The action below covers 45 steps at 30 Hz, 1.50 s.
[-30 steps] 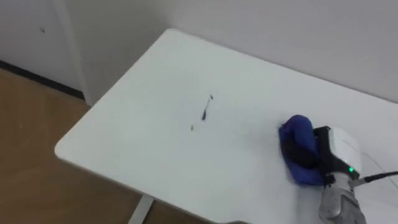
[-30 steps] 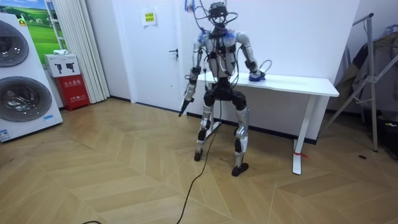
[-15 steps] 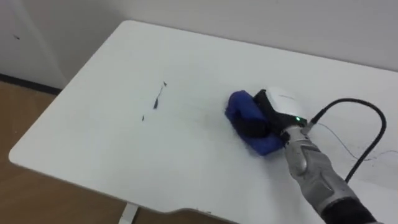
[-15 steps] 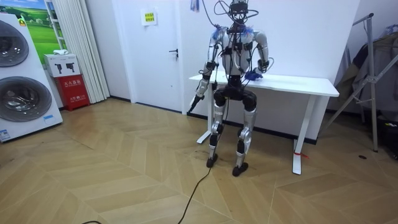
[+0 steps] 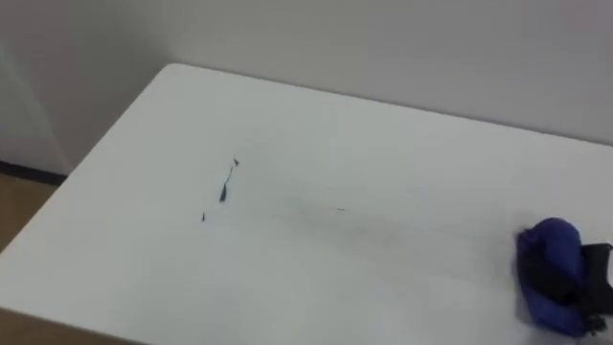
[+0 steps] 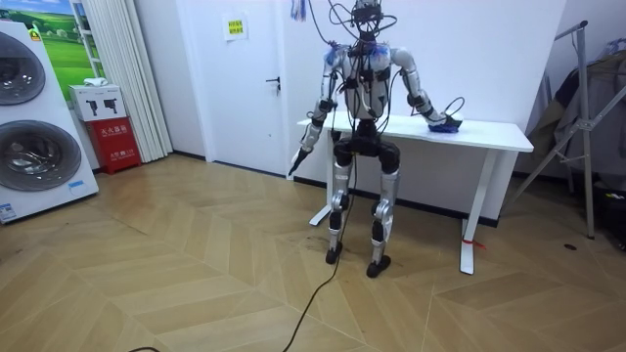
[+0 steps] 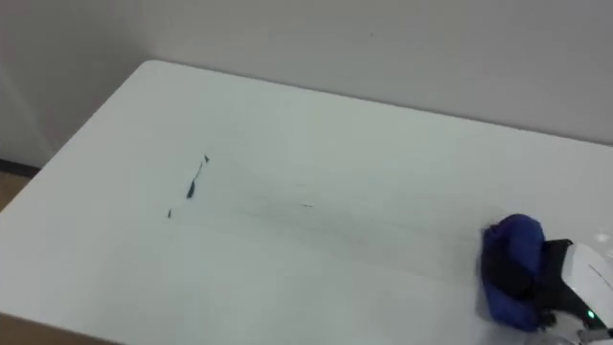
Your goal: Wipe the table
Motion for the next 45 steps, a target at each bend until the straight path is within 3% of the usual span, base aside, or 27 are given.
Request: replay_joint_path(k=[1,3,5,6,7,8,10,12,14,17,19,21,23,26,29,31,33,34,36,37,39,40,41,43,45], left_arm=[[-116,-22,-131,5,-15,7,-6,0],[-566,-91,-675,262,-22,53,-82,0],[-705,-141,-883,285,-22,77,-110,0],[-793,-137,-1052,284,-39,73,-123,0],[-813,-137,-1105,277,-35,71,-144,0],[-853,-146,-1148,195,-38,83,-218,0],[-756,-143,-1176,-8,-35,187,-376,0],[-290,-137,-1151,-73,-31,368,-395,0],[172,-125,-1055,-79,-30,481,-438,0],[551,-5,-610,-47,-19,483,-570,0],[636,13,-154,28,-21,453,-570,0],[913,15,458,35,-14,436,-554,0],[936,17,668,28,-20,268,-545,0],[703,-65,637,-201,1,-160,-518,0],[444,-52,290,-402,9,-334,-482,0],[218,-58,-219,-399,-22,-302,-367,0],[-229,-137,-1023,-304,-6,-96,-293,0],[-322,-161,-1153,-263,-9,-56,-289,0],[-511,-200,-1604,-161,9,68,-245,0],[-504,-202,-1701,-142,0,122,-246,0],[-605,-239,-1963,-151,-35,372,-252,0],[-615,-258,-2061,-150,-31,430,-253,0],[-592,-318,-2125,-174,5,457,-282,0],[-484,-333,-2122,-276,13,490,-286,0],[204,-291,-2086,-461,-18,654,-295,0]], right_arm=[[-111,-3,170,-47,7,193,78,100],[-322,46,1182,-1094,-318,1071,628,100],[-868,232,2542,-1990,-555,1387,1154,100],[-1485,449,3415,-2254,-796,1442,1467,100],[-1818,573,3832,-2330,-850,1429,1634,100],[-2489,799,4342,-2352,-1010,1349,1939,100],[-3189,887,4456,-2230,-1033,1043,2144,100],[-3961,826,4259,-1670,-977,944,2078,100],[-3904,640,3907,-1319,-770,791,1878,100],[-2779,136,2697,19,-551,568,1623,100],[-1601,23,1599,361,227,22,1073,100],[-655,-20,675,458,431,-576,614,100],[-28,-33,45,480,462,-789,376,100],[521,-29,-461,483,581,-861,75,100],[648,-17,-305,463,596,-805,-93,100],[345,37,-20,372,648,-464,-141,100],[-169,141,672,90,706,457,-112,100],[-275,223,898,-24,712,702,-29,100],[-614,742,2275,-1023,573,1435,546,100],[-765,871,2699,-1288,381,1534,792,100],[-1643,1655,4174,-1811,-369,1619,1510,100],[-1926,1839,4494,-1845,-540,1591,1696,100],[-2365,1961,4806,-1866,-994,1393,1998,100],[-2768,1963,4874,-1863,-1238,1090,2185,100],[-2674,1919,4673,-1725,-1153,989,2139,100]], waist=[[49,38,-11],[559,53,36],[897,36,31],[1059,-79,122],[1135,22,123],[1293,-150,173],[1586,-263,201],[1627,-398,211],[1544,-423,202],[1277,-427,195],[1189,-413,176],[548,-339,71],[167,-260,11],[-331,-209,-26],[-372,-127,-66],[-318,-29,-65],[-4,171,-32],[127,189,-41],[664,188,-30],[796,181,-25],[1044,104,22],[1118,93,41],[1427,111,110],[1710,102,111],[1704,98,116]], left_leg=[[13,1,13,4,-1,1],[-82,13,118,39,-19,-29],[-274,29,99,22,79,25],[-356,80,113,8,123,-18],[-401,101,104,7,143,-38],[-446,123,19,12,173,-69],[-535,86,-297,22,235,-75],[-561,16,-686,7,240,-56],[-552,-8,-820,16,231,-42],[-529,-100,-811,23,249,-15],[-414,-121,-594,4,252,-9],[-186,-221,-531,-6,251,-9],[31,-240,-485,-13,248,-5],[258,-255,-358,-11,231,21],[347,-247,-350,-12,178,91],[392,-236,-323,-6,131,146],[374,-146,-255,-15,-124,152],[364,-113,-219,0,-131,143],[305,9,-14,30,-161,48],[293,24,-23,29,-154,39],[58,74,-140,48,-50,-13],[-25,74,-180,37,-7,-20],[-100,66,-262,52,58,21],[-186,0,-465,45,135,66],[-174,-90,-587,33,172,102]], right_leg=[[-20,7,62,9,-1,1],[-409,77,446,185,3,-53],[-728,149,573,374,78,-201],[-832,223,624,378,143,-270],[-883,249,624,385,170,-300],[-917,287,602,361,177,-311],[-939,295,414,237,172,-308],[-635,260,69,-56,182,-269],[-512,230,-121,-53,186,-262],[-251,139,-135,-68,185,-261],[-185,82,-47,-43,172,-238],[138,-8,-77,-195,151,-197],[373,-30,-78,-186,161,-175],[551,-55,-107,-177,148,-146],[576,-57,-118,-181,114,-90],[549,-51,-89,-173,108,-53],[462,54,1,-156,78,49],[388,92,125,-131,102,20],[47,223,285,2,222,-145],[-36,277,401,10,248,-186],[-319,383,461,2,295,-284],[-423,392,474,2,311,-315],[-568,393,462,26,320,-335],[-566,335,307,1,305,-311],[-433,208,13,34,262,-241]], base=[[-29],[-50],[-49],[-25],[0],[17],[48],[61],[45],[50],[16],[-9],[-3],[-14],[-30],[-33],[-41],[-55],[-67],[-59],[-14],[19],[19],[42],[41]])
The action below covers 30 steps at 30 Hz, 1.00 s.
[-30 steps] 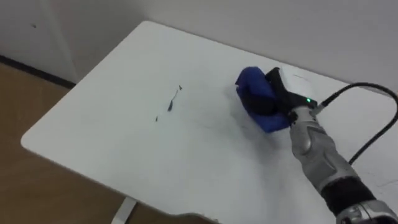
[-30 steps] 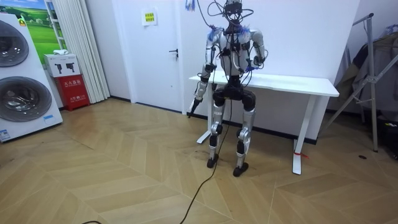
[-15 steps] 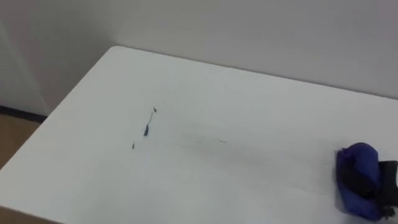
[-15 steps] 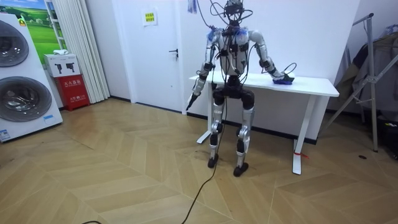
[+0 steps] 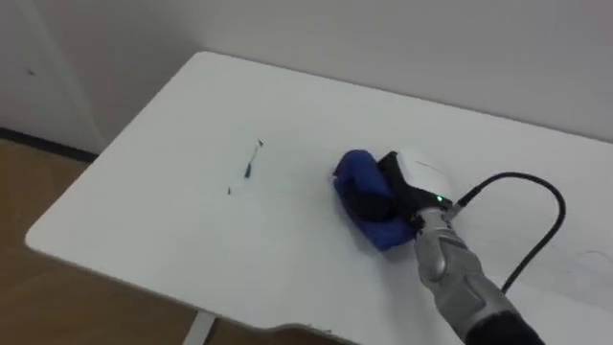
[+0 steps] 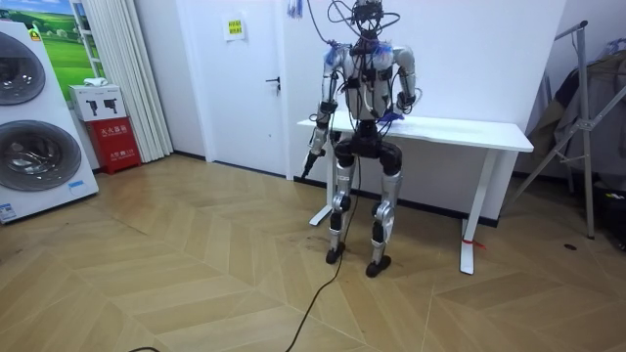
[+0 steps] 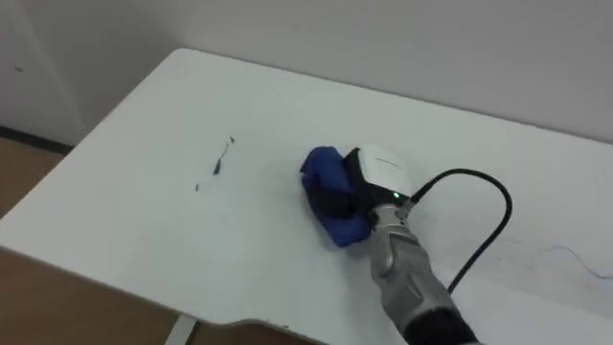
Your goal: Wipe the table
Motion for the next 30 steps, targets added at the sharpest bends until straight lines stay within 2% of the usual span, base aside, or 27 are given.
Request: replay_joint_path(k=[2,3,4,5,6,8,10,11,12,13,14,15,16,17,18,19,20,21,22,23,24,25,26,27,28,29,30], left_arm=[[286,18,6,28,-24,84,-31,0],[352,15,18,97,-19,76,-66,0],[372,15,58,137,-6,73,-68,0],[343,36,244,217,-6,47,-69,0],[271,121,441,233,38,-17,-81,0],[42,263,819,336,48,-319,-78,0],[-261,353,1287,397,131,-473,-19,0],[-387,402,1378,280,287,-611,61,0],[-466,422,1324,51,396,-810,177,0],[-467,424,1263,-40,387,-896,243,0],[-553,452,1135,-81,384,-978,341,0],[-723,472,1128,-60,298,-1029,428,0],[-864,502,1082,-1,267,-1066,487,0],[-1224,561,875,277,170,-1130,614,0],[-1594,667,600,672,13,-1146,646,0],[-1763,721,392,852,-41,-1136,637,0],[-2056,788,97,940,-196,-1070,625,0],[-2348,788,-32,953,-232,-1053,620,0],[-2456,758,-44,953,-321,-1059,605,0],[-2651,712,-48,963,-448,-1071,562,0],[-2713,709,-24,888,-549,-1140,491,0],[-2697,726,-5,827,-638,-1197,455,0],[-2518,718,-26,681,-790,-1240,427,0],[-2129,647,-29,614,-782,-1209,365,0],[-1887,639,-26,597,-775,-1189,333,0],[-1361,626,-21,486,-751,-1097,282,0],[-738,630,54,362,-711,-977,232,0]], right_arm=[[398,-160,-183,673,-29,-160,-241,100],[905,-181,-658,822,335,-793,-805,100],[1139,-216,-804,899,339,-1003,-1121,100],[1509,-270,-1173,1076,336,-1370,-1645,100],[1940,-393,-1563,1121,344,-1565,-2121,100],[2386,-718,-2054,1156,529,-1656,-2745,100],[2574,-961,-2446,1432,894,-1660,-3273,100],[2847,-1124,-2679,1552,1211,-1650,-3550,100],[3210,-1254,-2859,1579,1559,-1626,-3844,100],[3274,-1305,-2859,1622,1714,-1583,-3975,100],[3189,-1345,-2776,1772,1926,-1508,-4116,100],[2903,-1310,-2599,1818,1966,-1302,-4155,100],[2772,-1255,-2535,1817,1963,-1145,-4156,100],[2396,-1094,-2439,1828,1963,-829,-4133,100],[1963,-912,-2286,1846,1959,-561,-4060,100],[1750,-807,-2198,1827,1953,-427,-3989,100],[1337,-556,-2095,1732,1924,-147,-3769,100],[958,-431,-1846,1641,1859,67,-3502,100],[746,-426,-1725,1622,1853,146,-3293,100],[382,-431,-1463,1493,1781,207,-2780,100],[132,-388,-1436,1334,1444,128,-2263,100],[94,-393,-1433,1304,1278,-40,-2104,100],[79,-485,-1439,1299,944,-260,-1942,100],[342,-621,-1525,899,595,-373,-1872,100],[564,-727,-1553,740,386,-446,-1880,100],[1082,-967,-1775,440,271,-581,-1913,100],[1544,-1099,-2183,350,260,-680,-1949,100]], waist=[[-234,-13,18],[-484,24,35],[-630,51,31],[-995,77,38],[-1279,90,38],[-1354,175,-4],[-1467,216,-29],[-1641,246,-34],[-1669,253,-40],[-1608,268,-49],[-1333,298,-67],[-1101,302,-62],[-978,295,-62],[-792,265,-57],[-720,243,-52],[-730,225,-49],[-725,86,-64],[-658,-81,-72],[-588,-163,-54],[-429,-276,-5],[-339,-336,23],[-320,-358,40],[-262,-303,39],[-372,-87,-14],[-519,18,-17],[-841,5,-81],[-1125,-3,-85]], left_leg=[[-5,-71,24,66,-12,35],[-1,-123,116,150,-13,74],[10,-148,198,218,-14,79],[66,-177,361,340,-38,119],[109,-173,681,377,-103,228],[85,-80,1244,373,-239,446],[-142,8,1732,429,-362,605],[-216,91,2051,622,-429,653],[-217,179,2464,707,-473,677],[-226,219,2603,741,-483,678],[-351,383,2901,875,-510,647],[-697,647,2962,1305,-630,566],[-902,808,2945,1527,-693,507],[-1293,1110,2901,1948,-786,390],[-1739,1378,2585,2368,-824,285],[-1976,1481,2376,2554,-833,204],[-2403,1678,2189,2797,-756,23],[-2719,1882,2141,2969,-640,-171],[-2814,1983,2146,3035,-577,-281],[-2947,2227,2147,3137,-463,-574],[-3086,2581,2124,3194,-319,-914],[-3152,2730,2048,3180,-198,-1113],[-3234,3017,1845,3120,66,-1542],[-3189,3373,1500,2733,490,-1775],[-3174,3377,1344,2474,729,-1693],[-3150,3232,1423,2393,902,-1471],[-3099,2827,1508,2552,861,-1414]], right_leg=[[65,-135,-178,149,-62,102],[76,-252,-161,357,-105,171],[78,-313,-131,479,-128,208],[75,-473,-99,731,-164,266],[14,-584,-93,1003,-177,286],[-310,-675,-93,1301,-184,301],[-429,-832,-227,1543,-199,468],[-506,-1228,-554,2639,-387,508],[-409,-1791,-699,3596,-590,543],[-399,-2061,-685,3882,-628,566],[-440,-2566,-666,4180,-629,584],[-456,-2906,-609,3993,-610,629],[-444,-3024,-576,3758,-600,652],[-432,-3238,-544,3234,-525,777],[-430,-3276,-383,2603,-429,936],[-423,-3242,-326,2226,-363,1031],[-428,-3245,-425,1505,-123,1126],[-450,-3210,-390,977,210,1119],[-468,-3175,-356,785,378,1122],[-511,-3029,-347,528,611,1101],[-616,-2639,-396,521,687,1088],[-639,-2402,-449,591,771,1008],[-718,-2092,-949,882,333,1591],[-930,-1695,-1194,1422,-188,1338],[-955,-1629,-1395,1605,-425,1223],[-892,-1533,-1722,1773,-723,1057],[-723,-1503,-2015,1755,-837,1017]], base=[[39],[40],[31],[16],[0],[-50],[-45],[9],[14],[-25],[-62],[-66],[-51],[-38],[-32],[-19],[-9],[-13],[-19],[-27],[-20],[-10],[9],[25],[62],[87],[89]])
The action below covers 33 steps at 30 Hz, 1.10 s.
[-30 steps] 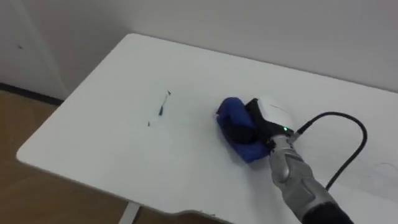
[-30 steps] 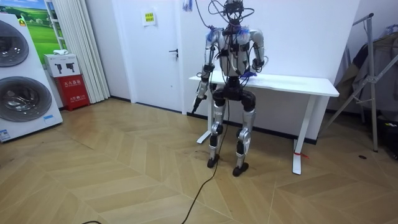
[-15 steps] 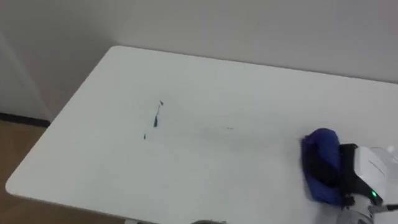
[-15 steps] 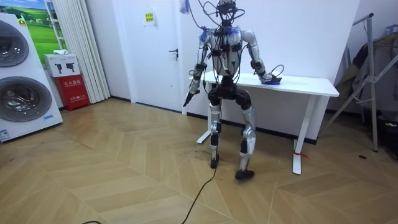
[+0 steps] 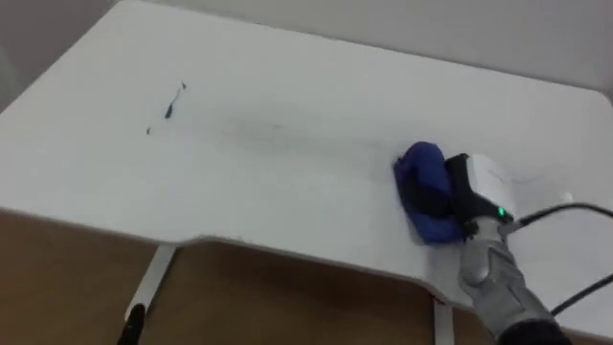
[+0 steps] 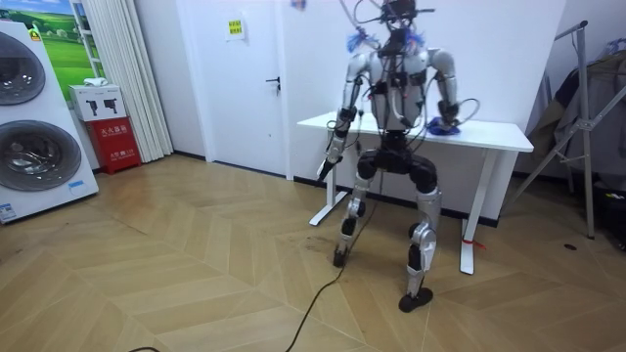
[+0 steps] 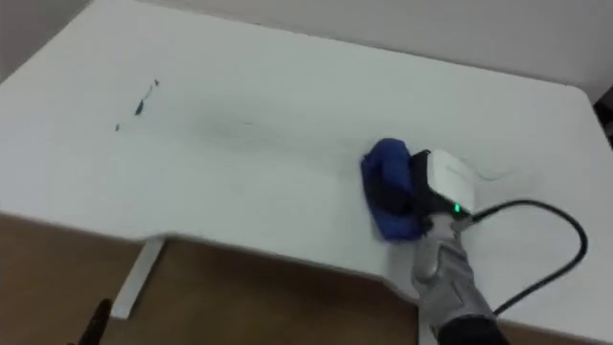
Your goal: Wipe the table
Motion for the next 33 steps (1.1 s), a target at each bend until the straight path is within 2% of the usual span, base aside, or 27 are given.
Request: replay_joint_path(k=[1,2,3,4,5,6,7,9,11,12,13,14,15,17,18,19,21,22,24,26,28,29,31,33], left_arm=[[255,-6,72,-31,4,55,-22,0],[597,-61,182,-37,70,230,-104,0],[836,-142,210,-34,99,292,-146,0],[902,-180,209,-24,111,292,-200,0],[956,-211,211,-7,118,292,-328,0],[892,-221,241,-5,118,288,-358,0],[859,-231,245,1,115,278,-360,0],[750,-282,258,12,92,251,-459,0],[677,-333,265,-8,120,278,-504,0],[554,-345,266,-63,122,282,-510,0],[437,-346,267,-64,119,289,-511,0],[246,-361,267,-69,117,292,-512,0],[198,-370,267,-103,116,304,-514,0],[233,-367,317,-187,27,384,-514,0],[293,-357,319,-197,-44,408,-514,0],[388,-326,319,-189,-60,456,-514,0],[478,-267,541,-154,2,455,-562,0],[464,-266,696,-138,90,445,-614,0],[560,-193,1355,-105,236,425,-697,0],[821,-4,1660,-9,255,403,-698,0],[1118,93,1957,0,288,378,-691,0],[1152,164,2102,113,432,370,-704,0],[1177,232,2206,119,483,368,-728,0],[1078,159,2160,31,477,366,-845,0]], right_arm=[[160,-32,-235,-54,-1,-13,-8,100],[358,-135,-560,-112,-1,12,23,100],[417,-288,-716,-113,47,52,55,100],[435,-391,-718,-121,77,52,77,100],[414,-465,-703,-215,79,87,261,100],[303,-429,-588,-282,55,195,387,100],[210,-430,-488,-308,21,282,469,100],[-65,-421,105,-829,-261,729,1098,100],[-568,-461,945,-974,-516,890,1438,100],[-929,-357,1311,-904,-768,911,1555,100],[-1009,-359,1507,-903,-820,897,1572,100],[-1084,-352,1714,-903,-910,817,1581,100],[-1179,-352,1853,-901,-922,788,1579,100],[-1193,-462,1830,-782,-697,645,1553,100],[-1208,-502,1825,-605,-499,561,1498,100],[-1239,-581,1817,-34,103,312,1305,100],[-1056,-608,1175,710,785,-176,1056,100],[-927,-634,913,850,936,-252,986,100],[-688,-738,-250,1436,1327,-461,652,100],[-446,-946,-999,1940,1488,-698,482,100],[1,-1336,-1536,2248,1677,-755,278,100],[205,-1627,-1840,2492,1691,-833,214,100],[232,-1944,-2139,2819,1701,-808,243,100],[190,-2058,-2220,2847,1700,-526,267,100]], waist=[[-130,-72,19],[-262,-18,55],[-341,154,113],[-350,214,149],[-214,325,146],[-53,418,164],[58,437,150],[671,424,106],[952,324,113],[931,294,138],[932,244,168],[1033,115,161],[1088,-10,199],[1018,-226,184],[963,-264,195],[943,-344,216],[697,-418,201],[660,-416,203],[504,-374,201],[191,-278,134],[91,-146,11],[85,-81,-17],[69,-31,-29],[-64,27,-36]], left_leg=[[12,-260,64,179,-101,166],[98,-728,113,583,-446,547],[358,-1188,145,637,-781,663],[527,-1421,151,572,-938,754],[837,-1746,146,330,-1125,911],[1117,-1877,99,-109,-1125,924],[1263,-1896,28,-332,-1119,931],[1564,-1940,100,-1040,-905,849],[1674,-1951,141,-1450,-741,798],[1729,-1989,38,-1603,-656,777],[1769,-2026,-77,-1678,-624,773],[1805,-2084,-240,-1800,-608,775],[1793,-2137,-398,-1865,-603,777],[1749,-2262,-654,-1896,-598,786],[1752,-2306,-694,-1897,-599,789],[1859,-2384,-794,-1900,-599,793],[1906,-2487,-962,-1857,-650,878],[1892,-2509,-1005,-1849,-668,908],[1884,-2608,-1139,-1831,-706,972],[1939,-2718,-1298,-1799,-727,1011],[2087,-2804,-1325,-1800,-762,1093],[2180,-2839,-1327,-1795,-782,1127],[2188,-2850,-1335,-1720,-801,1156],[2078,-2835,-1333,-1616,-811,1165]], right_leg=[[85,-12,-94,-24,-51,-21],[312,-27,-318,-206,-40,-102],[546,74,-449,-411,7,-179],[638,147,-461,-502,22,-205],[672,232,-425,-565,34,-281],[635,361,-313,-568,19,-355],[589,392,-229,-552,4,-400],[192,508,412,-521,37,-515],[-43,566,611,-558,159,-696],[-48,635,725,-587,210,-719],[-49,639,695,-605,202,-707],[-11,635,659,-668,188,-684],[133,640,486,-789,217,-636],[296,584,248,-957,229,-551],[366,546,208,-986,226,-524],[567,515,199,-1102,256,-465],[930,516,117,-1285,309,-374],[979,515,77,-1312,313,-367],[1177,502,-20,-1542,360,-285],[1411,457,-92,-1647,397,-221],[1586,378,-115,-1619,427,-167],[1677,349,-125,-1621,448,-130],[1727,329,-164,-1614,456,-116],[1729,338,-149,-1611,456,-115]], base=[[71],[49],[34],[7],[-17],[-27],[-48],[-79],[-60],[-13],[17],[26],[27],[36],[36],[39],[52],[50],[28],[25],[14],[0],[0],[0]])
